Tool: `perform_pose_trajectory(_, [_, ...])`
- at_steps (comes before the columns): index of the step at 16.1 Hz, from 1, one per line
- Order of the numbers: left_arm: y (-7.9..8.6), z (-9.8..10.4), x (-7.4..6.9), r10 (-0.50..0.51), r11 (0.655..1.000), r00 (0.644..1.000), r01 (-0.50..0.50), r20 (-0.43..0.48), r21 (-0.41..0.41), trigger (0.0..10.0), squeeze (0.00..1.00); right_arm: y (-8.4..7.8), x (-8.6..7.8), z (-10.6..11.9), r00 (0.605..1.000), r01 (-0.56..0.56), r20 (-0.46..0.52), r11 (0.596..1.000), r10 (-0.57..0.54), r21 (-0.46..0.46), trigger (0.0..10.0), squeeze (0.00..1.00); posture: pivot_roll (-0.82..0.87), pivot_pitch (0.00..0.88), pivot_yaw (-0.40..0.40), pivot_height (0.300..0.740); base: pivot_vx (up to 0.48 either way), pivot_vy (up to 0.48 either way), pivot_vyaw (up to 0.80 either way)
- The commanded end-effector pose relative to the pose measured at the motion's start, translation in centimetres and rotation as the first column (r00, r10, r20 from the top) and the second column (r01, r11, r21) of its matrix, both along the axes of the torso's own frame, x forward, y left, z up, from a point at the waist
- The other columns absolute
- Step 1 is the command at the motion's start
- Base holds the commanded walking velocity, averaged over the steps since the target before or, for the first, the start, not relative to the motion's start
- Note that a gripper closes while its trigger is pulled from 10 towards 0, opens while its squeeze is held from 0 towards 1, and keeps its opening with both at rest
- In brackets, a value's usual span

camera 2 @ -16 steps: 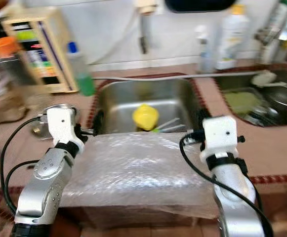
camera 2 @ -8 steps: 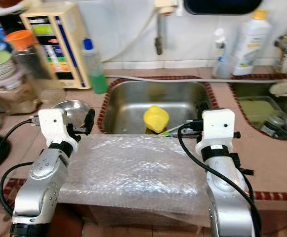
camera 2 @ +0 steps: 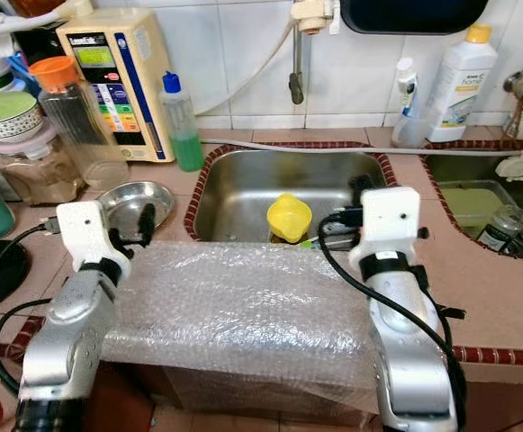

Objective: Kitchen organization

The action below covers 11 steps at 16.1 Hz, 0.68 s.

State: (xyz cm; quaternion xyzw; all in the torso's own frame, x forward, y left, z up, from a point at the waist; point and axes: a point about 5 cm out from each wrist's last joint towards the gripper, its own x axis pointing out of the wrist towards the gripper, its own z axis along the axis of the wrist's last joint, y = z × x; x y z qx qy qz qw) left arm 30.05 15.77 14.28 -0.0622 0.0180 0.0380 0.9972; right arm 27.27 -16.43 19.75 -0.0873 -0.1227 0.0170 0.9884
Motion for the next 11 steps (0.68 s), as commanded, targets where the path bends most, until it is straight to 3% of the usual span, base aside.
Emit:
perform_pose_trajectory(1, [0.5, 0.4, 0.5, 0.028, 1.000, 1.000, -0.028, 0.007, 0.001, 10.0, 0.00, 0.5, 0.2, 0.3, 0.999, -0.036, 0.014, 0.999, 0.036, 0.003, 10.0, 0.00, -0.03, 0.000, 0.089, 0.740, 0.000, 0.000, 0.00])
perform_pose_trajectory(6, [2.7, -0.1, 2.1, 0.162, 0.986, 0.985, -0.164, -0.057, -0.033, 10.0, 0.00, 2.0, 0.2, 0.4, 0.989, -0.146, 0.016, 0.989, 0.146, 0.024, 10.0, 0.00, -0.04, 0.000, 0.096, 0.740, 0.000, 0.000, 0.00])
perform_pose_trajectory(11, [3.7, -1.0, 5.1, 0.212, 0.968, 0.964, -0.230, -0.163, -0.098, 10.0, 0.00, 4.2, -0.4, -0.1, 0.928, -0.370, -0.050, 0.929, 0.370, 0.002, 10.0, 0.00, -0.06, 0.000, 0.104, 0.740, 0.000, 0.000, 0.00])
